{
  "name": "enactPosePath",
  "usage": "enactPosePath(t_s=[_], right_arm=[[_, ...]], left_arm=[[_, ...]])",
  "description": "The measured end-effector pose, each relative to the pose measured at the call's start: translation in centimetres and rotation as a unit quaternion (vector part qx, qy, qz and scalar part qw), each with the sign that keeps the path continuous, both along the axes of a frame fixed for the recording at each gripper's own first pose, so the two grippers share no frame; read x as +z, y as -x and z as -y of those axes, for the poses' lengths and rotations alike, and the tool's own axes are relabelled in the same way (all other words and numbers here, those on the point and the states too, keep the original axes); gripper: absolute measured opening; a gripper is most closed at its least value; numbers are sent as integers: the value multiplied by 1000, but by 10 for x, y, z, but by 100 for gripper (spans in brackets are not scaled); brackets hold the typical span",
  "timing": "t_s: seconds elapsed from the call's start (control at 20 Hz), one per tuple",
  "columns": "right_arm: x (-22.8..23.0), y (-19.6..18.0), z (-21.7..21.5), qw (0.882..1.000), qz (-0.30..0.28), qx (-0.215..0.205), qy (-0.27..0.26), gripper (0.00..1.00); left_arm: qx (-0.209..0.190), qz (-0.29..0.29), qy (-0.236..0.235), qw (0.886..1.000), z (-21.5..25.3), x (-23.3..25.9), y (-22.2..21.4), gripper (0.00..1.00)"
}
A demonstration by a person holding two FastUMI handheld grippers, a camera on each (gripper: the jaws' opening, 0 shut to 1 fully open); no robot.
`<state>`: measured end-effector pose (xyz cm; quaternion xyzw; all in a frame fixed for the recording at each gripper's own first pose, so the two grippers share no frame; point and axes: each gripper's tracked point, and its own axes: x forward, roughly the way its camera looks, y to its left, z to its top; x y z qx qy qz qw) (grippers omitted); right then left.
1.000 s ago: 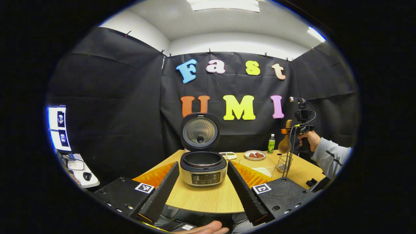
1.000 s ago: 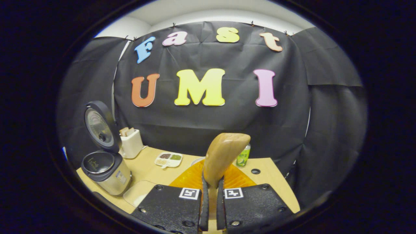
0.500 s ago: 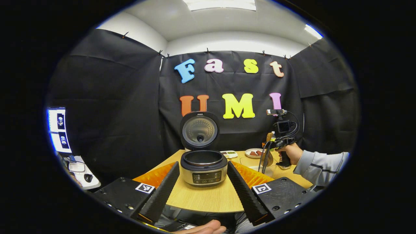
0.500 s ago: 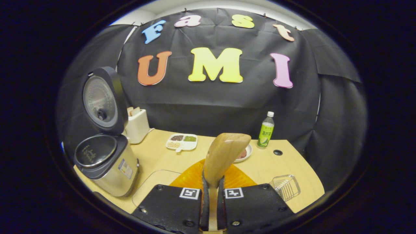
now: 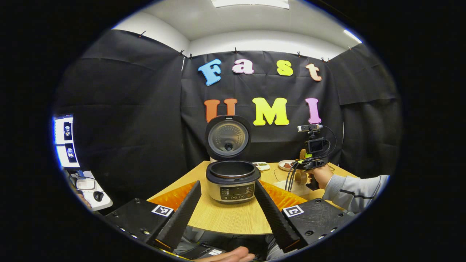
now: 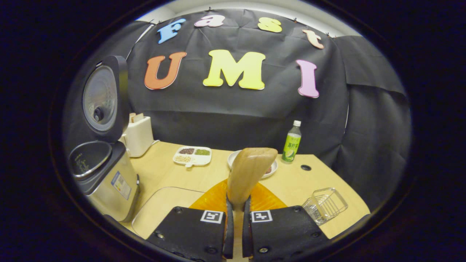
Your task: Close the left gripper, press the button to open the rice cooker; take a wooden spoon from the chopstick holder with the right hand, scoop a spoonful of rice and pour it into the rice cooker, then put the wooden spoon back into the chopstick holder.
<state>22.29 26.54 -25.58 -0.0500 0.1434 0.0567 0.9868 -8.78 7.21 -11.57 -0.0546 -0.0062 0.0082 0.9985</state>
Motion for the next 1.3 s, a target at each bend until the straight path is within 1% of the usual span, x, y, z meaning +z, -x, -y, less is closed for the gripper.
enactPosePath(t_s=[0.1, 0.2, 0.3, 0.35, 0.4, 0.5, 0.65, 0.7, 0.8, 1.0, 1.1, 1.3], right_arm=[[-10, 11, -23, 998, -33, 33, -47, 14], [-14, 22, -41, 994, -54, 69, -69, 15], [-15, 38, -60, 986, -81, 111, -95, 15], [-18, 44, -66, 981, -97, 128, -107, 15], [-17, 46, -66, 977, -111, 135, -122, 14], [-18, 44, -60, 968, -139, 133, -163, 15], [-22, 39, -49, 945, -186, 124, -239, 14], [-24, 37, -44, 938, -201, 117, -255, 15], [-27, 34, -36, 922, -229, 112, -293, 14], [-23, 28, -21, 891, -245, 104, -367, 14], [-16, 26, -13, 877, -241, 103, -402, 14], [-3, 19, 8, 845, -229, 96, -474, 14]], left_arm=[[-6, -2, 9, 1000, -1, -2, -1, 94], [-10, -8, 17, 1000, -2, -5, -2, 94], [-14, -17, 18, 1000, -2, -11, -4, 94], [-15, -22, 18, 999, -1, -14, -5, 94], [-15, -25, 17, 999, -1, -15, -5, 94], [-14, -25, 14, 999, -2, -16, -5, 94], [-15, -23, 16, 999, -2, -15, -3, 94], [-13, -25, 17, 999, -3, -15, -1, 94], [-2, -26, 18, 999, -9, -15, -2, 94], [-2, -30, 12, 999, -7, -16, 0, 95], [-2, -32, 7, 999, -7, -17, 0, 95], [-3, -32, 4, 999, -5, -17, 3, 94]])
